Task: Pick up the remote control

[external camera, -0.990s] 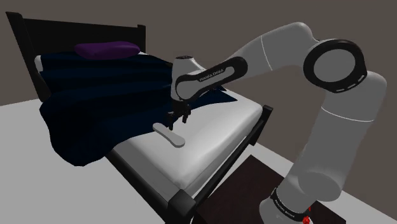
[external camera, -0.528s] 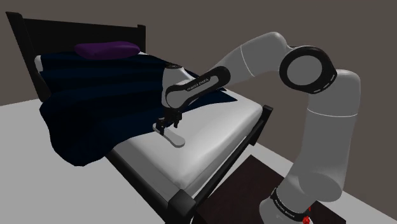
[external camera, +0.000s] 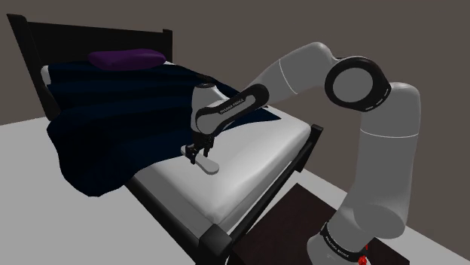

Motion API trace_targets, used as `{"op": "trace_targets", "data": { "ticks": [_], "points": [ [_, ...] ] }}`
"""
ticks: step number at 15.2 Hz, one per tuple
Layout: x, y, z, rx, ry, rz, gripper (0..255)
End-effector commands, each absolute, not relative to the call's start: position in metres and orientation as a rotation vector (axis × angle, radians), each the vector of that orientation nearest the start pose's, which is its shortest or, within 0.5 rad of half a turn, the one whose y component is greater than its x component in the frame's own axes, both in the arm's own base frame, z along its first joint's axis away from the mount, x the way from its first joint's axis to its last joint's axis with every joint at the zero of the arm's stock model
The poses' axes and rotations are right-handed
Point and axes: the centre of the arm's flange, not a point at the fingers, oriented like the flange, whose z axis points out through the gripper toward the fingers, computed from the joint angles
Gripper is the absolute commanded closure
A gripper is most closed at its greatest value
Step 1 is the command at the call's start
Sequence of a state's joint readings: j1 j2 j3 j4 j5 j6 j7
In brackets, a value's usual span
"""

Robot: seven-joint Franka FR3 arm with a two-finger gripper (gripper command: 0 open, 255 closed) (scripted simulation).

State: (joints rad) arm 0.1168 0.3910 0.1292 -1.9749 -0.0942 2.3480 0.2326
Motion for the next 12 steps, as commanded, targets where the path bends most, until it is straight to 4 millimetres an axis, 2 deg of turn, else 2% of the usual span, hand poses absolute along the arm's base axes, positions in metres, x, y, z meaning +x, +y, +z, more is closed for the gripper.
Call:
{"op": "trace_targets", "data": {
  "ticks": [1, 7, 12],
  "points": [
    [0.593, 0.145, 0.27, -3.16, -0.111, 0.016, 255],
    [0.594, 0.145, 0.269, -3.16, -0.111, 0.016, 255],
    [0.594, 0.145, 0.296, -3.16, -0.111, 0.016, 255]
  ]
}}
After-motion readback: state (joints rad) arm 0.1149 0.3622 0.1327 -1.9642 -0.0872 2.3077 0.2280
